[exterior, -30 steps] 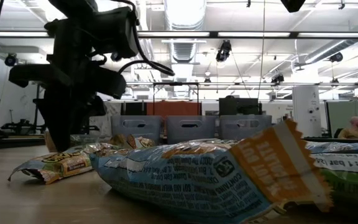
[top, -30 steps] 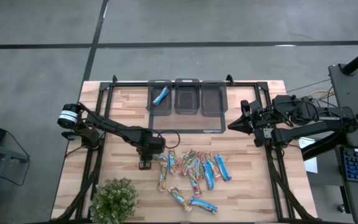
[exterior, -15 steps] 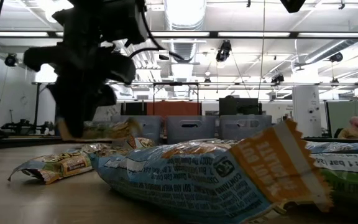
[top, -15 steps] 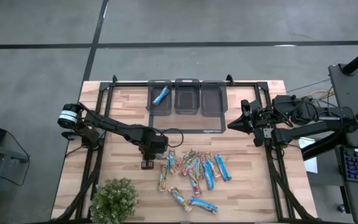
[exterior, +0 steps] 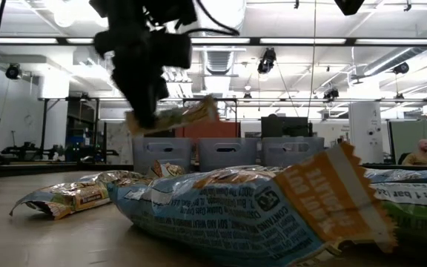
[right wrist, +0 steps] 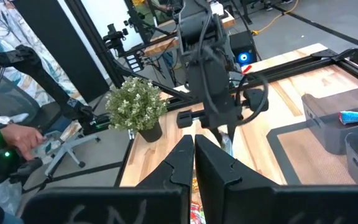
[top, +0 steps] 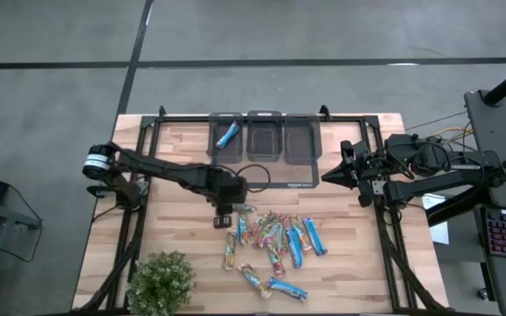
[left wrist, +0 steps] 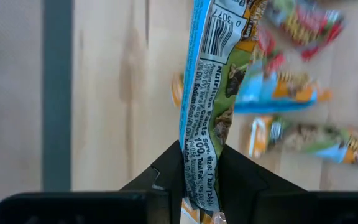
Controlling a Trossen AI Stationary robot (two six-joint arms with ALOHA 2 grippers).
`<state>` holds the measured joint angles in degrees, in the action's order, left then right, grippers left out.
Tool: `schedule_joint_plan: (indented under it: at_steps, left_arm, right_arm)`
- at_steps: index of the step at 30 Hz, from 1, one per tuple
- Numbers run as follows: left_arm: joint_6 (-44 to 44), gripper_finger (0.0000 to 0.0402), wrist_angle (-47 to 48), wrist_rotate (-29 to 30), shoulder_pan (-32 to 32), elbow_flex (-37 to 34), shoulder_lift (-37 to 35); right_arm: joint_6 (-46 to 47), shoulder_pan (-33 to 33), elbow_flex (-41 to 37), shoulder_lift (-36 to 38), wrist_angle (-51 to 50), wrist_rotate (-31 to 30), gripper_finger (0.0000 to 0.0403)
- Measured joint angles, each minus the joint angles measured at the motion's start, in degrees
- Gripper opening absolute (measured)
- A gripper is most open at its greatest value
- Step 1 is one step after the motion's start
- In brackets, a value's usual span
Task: Pick and place Granola Bars by type
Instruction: Put the yellow granola bar into the right black bin
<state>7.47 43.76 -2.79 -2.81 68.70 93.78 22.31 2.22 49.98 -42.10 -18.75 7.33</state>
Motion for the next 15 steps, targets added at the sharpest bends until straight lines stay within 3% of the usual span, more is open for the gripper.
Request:
schedule_joint_plan:
  at_steps: [15]
  left_arm:
    - [-3.1, 0.0064, -1.6, 2.9, 7.9, 8.7, -0.1]
  right_arm:
    - [0.0, 0.0, 0.0, 0.0, 0.0, 0.0, 0.0008]
